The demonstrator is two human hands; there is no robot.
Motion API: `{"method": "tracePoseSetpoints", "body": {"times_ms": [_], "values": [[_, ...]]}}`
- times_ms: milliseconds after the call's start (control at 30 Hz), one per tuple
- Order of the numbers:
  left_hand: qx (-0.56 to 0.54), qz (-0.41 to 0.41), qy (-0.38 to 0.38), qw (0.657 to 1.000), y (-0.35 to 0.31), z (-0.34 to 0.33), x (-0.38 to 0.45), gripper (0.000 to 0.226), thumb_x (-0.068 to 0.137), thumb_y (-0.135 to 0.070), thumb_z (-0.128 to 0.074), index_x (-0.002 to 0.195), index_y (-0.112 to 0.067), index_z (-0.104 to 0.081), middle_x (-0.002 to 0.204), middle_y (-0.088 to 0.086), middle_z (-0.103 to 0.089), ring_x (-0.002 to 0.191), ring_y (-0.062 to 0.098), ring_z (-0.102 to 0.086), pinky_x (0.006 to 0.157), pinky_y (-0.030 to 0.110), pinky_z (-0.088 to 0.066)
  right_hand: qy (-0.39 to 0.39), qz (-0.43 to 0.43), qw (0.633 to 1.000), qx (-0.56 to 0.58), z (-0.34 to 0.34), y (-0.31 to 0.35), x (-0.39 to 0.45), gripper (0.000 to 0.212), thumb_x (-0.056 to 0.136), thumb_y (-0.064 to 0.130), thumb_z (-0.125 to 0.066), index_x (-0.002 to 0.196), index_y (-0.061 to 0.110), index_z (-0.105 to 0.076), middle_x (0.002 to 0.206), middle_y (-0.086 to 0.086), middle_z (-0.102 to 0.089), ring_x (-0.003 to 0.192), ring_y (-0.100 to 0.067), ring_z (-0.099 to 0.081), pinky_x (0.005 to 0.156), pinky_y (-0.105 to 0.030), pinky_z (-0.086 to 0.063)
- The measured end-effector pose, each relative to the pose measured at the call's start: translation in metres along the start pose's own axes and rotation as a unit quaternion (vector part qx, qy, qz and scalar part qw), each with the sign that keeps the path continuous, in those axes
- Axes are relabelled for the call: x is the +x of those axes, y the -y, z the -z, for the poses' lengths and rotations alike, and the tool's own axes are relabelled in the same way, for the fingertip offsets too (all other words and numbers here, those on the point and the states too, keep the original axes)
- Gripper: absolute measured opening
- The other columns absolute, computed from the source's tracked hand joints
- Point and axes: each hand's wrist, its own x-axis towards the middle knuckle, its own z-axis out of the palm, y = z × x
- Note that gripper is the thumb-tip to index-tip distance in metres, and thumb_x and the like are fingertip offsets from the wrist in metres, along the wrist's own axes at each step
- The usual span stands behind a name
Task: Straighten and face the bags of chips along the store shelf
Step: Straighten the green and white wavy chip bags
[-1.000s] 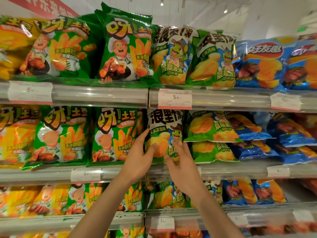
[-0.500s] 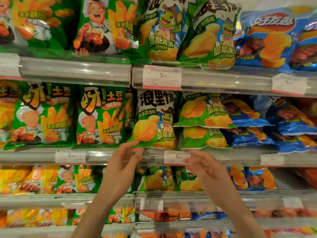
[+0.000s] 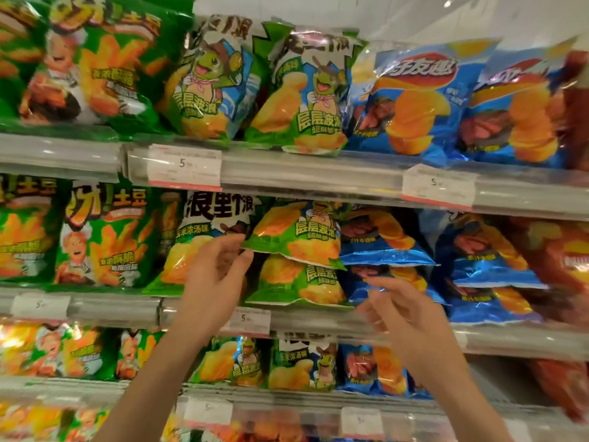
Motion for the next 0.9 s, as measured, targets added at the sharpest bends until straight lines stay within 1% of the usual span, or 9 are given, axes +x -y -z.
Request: {"method": "tracePoseSetpoints", "body": {"times_ms": [67,133,233,367,467,533,600,733,900], "values": [[0.024,0.003,-0.007,1.000,-0.007,-0.007,0.009,0.029,0.098,-0.031,-0.060,0.126,-0.027,-0.059,0.119,-0.009,-0.056,0.103,-0.006,-0.056,0.082,0.008,-0.042,-0.015,-0.001,1.000,-0.004,0.002,0.009,0.015,0.012,0.097,0.028,-0.058,0.104,0.030,-0.067,0.083,0.008,-0.073,0.077,-0.008,-0.068,0.066,-0.024,-0.056],[0.051,-0.005,-0.022,0.998,-0.008,-0.012,0.017,0.029,0.096,-0.036,-0.061,0.125,-0.032,-0.057,0.125,-0.002,-0.052,0.108,0.009,-0.057,0.093,0.027,-0.047,-0.023,0.018,0.999,-0.045,-0.002,0.018,0.031,0.013,0.096,0.036,-0.058,0.106,0.032,-0.065,0.086,0.009,-0.071,0.080,-0.007,-0.066,0.073,-0.031,-0.057],[0.088,-0.001,-0.026,0.996,-0.012,-0.014,0.027,0.031,0.095,-0.043,-0.059,0.125,-0.037,-0.053,0.133,0.002,-0.050,0.116,0.020,-0.055,0.103,0.044,-0.048,-0.022,0.053,0.992,-0.109,-0.016,0.035,0.051,0.023,0.096,0.042,-0.057,0.113,0.028,-0.064,0.091,0.015,-0.067,0.083,-0.002,-0.063,0.077,-0.031,-0.055],[0.087,-0.001,0.033,0.996,-0.021,-0.013,0.033,0.042,0.099,-0.043,-0.054,0.137,-0.023,-0.057,0.136,-0.008,-0.057,0.123,0.012,-0.055,0.103,0.032,-0.044,0.038,0.035,0.982,-0.183,-0.037,0.049,0.066,0.044,0.095,0.059,-0.046,0.120,0.023,-0.052,0.101,0.004,-0.068,0.094,-0.018,-0.063,0.085,-0.040,-0.052],[0.049,0.002,0.045,0.998,-0.024,-0.008,0.029,0.027,0.099,-0.036,-0.057,0.123,-0.025,-0.064,0.122,-0.016,-0.062,0.110,0.002,-0.059,0.093,0.022,-0.045,0.045,0.002,0.980,-0.192,-0.045,0.050,0.068,0.074,0.092,0.070,-0.037,0.145,0.018,-0.036,0.125,-0.006,-0.062,0.116,-0.029,-0.057,0.096,-0.043,-0.047],[0.013,0.014,0.048,0.999,-0.023,-0.003,0.027,0.017,0.099,-0.032,-0.059,0.114,-0.026,-0.065,0.110,-0.020,-0.063,0.101,-0.005,-0.059,0.086,0.015,-0.045,0.031,-0.007,0.982,-0.188,-0.048,0.050,0.069,0.077,0.091,0.072,-0.039,0.145,0.018,-0.035,0.127,-0.006,-0.062,0.116,-0.029,-0.057,0.097,-0.044,-0.048],[-0.005,0.030,0.056,0.998,-0.020,0.002,0.027,0.015,0.099,-0.031,-0.059,0.111,-0.027,-0.065,0.105,-0.019,-0.065,0.098,-0.006,-0.059,0.077,0.010,-0.043,0.021,-0.010,0.983,-0.182,-0.049,0.049,0.068,0.067,0.091,0.067,-0.046,0.138,0.018,-0.043,0.116,-0.002,-0.065,0.107,-0.025,-0.061,0.091,-0.042,-0.051],[-0.081,0.086,0.062,0.991,-0.020,0.008,0.033,0.020,0.097,-0.034,-0.062,0.116,-0.029,-0.065,0.110,-0.010,-0.067,0.103,0.006,-0.064,0.081,0.024,-0.053,-0.011,0.000,0.986,-0.167,-0.047,0.048,0.064,0.058,0.090,0.061,-0.055,0.131,0.021,-0.050,0.098,0.008,-0.063,0.095,-0.019,-0.061,0.083,-0.039,-0.052],[-0.094,0.128,0.100,0.982,-0.028,0.004,0.046,0.036,0.096,-0.043,-0.060,0.129,-0.029,-0.058,0.119,-0.007,-0.065,0.110,0.013,-0.062,0.092,0.029,-0.050,-0.026,0.000,0.989,-0.145,-0.040,0.042,0.053,0.066,0.088,0.064,-0.055,0.143,0.028,-0.044,0.110,0.012,-0.060,0.098,-0.008,-0.059,0.086,-0.034,-0.052]]}}
